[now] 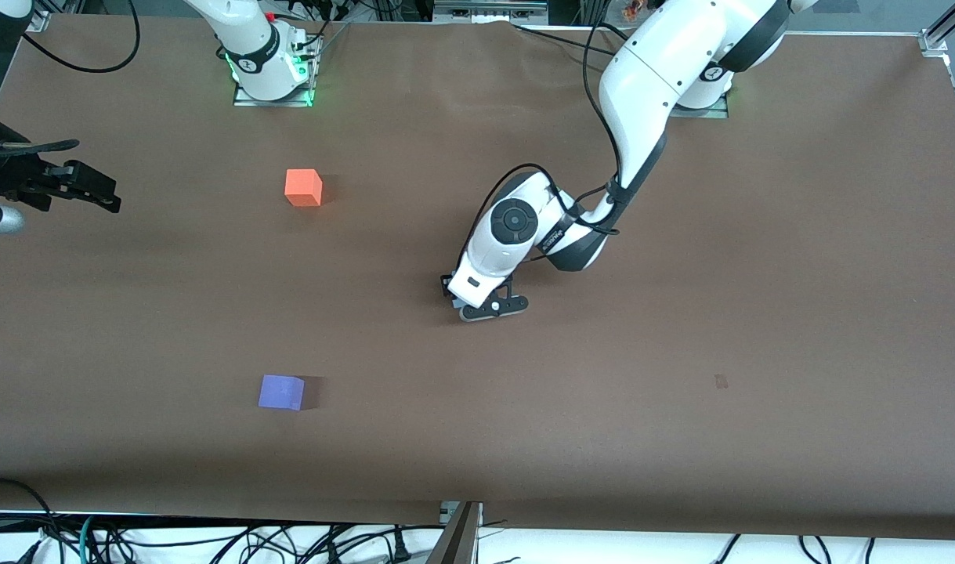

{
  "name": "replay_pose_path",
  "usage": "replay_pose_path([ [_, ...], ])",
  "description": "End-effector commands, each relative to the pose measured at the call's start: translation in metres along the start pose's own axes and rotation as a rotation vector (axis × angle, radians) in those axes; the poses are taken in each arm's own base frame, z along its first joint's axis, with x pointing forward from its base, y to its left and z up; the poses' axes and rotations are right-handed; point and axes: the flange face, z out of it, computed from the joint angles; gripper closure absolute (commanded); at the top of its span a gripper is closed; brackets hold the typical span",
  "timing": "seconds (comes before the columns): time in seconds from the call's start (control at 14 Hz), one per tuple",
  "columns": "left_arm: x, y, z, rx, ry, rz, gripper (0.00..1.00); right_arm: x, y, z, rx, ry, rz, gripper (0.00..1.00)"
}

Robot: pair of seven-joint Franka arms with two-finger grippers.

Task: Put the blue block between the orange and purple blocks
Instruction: 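Carry the blue cube toward the table middle and set it down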

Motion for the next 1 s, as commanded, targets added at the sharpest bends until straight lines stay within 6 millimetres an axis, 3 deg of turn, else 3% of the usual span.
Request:
replay_pose_path([
  [0.0,0.012,0.0,-0.008,0.008,0.03,0.013,0.0,0.006,-0.004,-0.007,0.0,0.031,-0.013,0.0],
  [0.29,0.019,-0.008,-0.027,0.012,0.038,-0.001,0.0,0.017,-0.007,0.013,0.0,0.006,-0.018,0.0],
  [0.43,0.041,-0.029,-0.054,0.033,0.037,-0.04,0.0,0.018,-0.008,0.014,0.002,0.005,-0.021,0.0],
  [0.64,0.083,-0.066,-0.122,0.085,0.027,-0.033,0.0,0.019,-0.03,0.024,-0.005,-0.016,-0.065,0.0],
  [0.71,0.083,-0.073,-0.146,0.113,0.012,0.008,0.0,0.024,-0.038,0.037,-0.01,-0.043,-0.079,0.0],
  [0.86,0.087,-0.103,-0.191,0.182,-0.025,0.015,0.0,0.026,-0.052,0.044,-0.026,-0.048,-0.104,0.0],
  [0.93,0.09,-0.128,-0.214,0.204,-0.03,0.009,0.0,0.034,-0.053,0.062,-0.025,-0.084,-0.099,0.0],
])
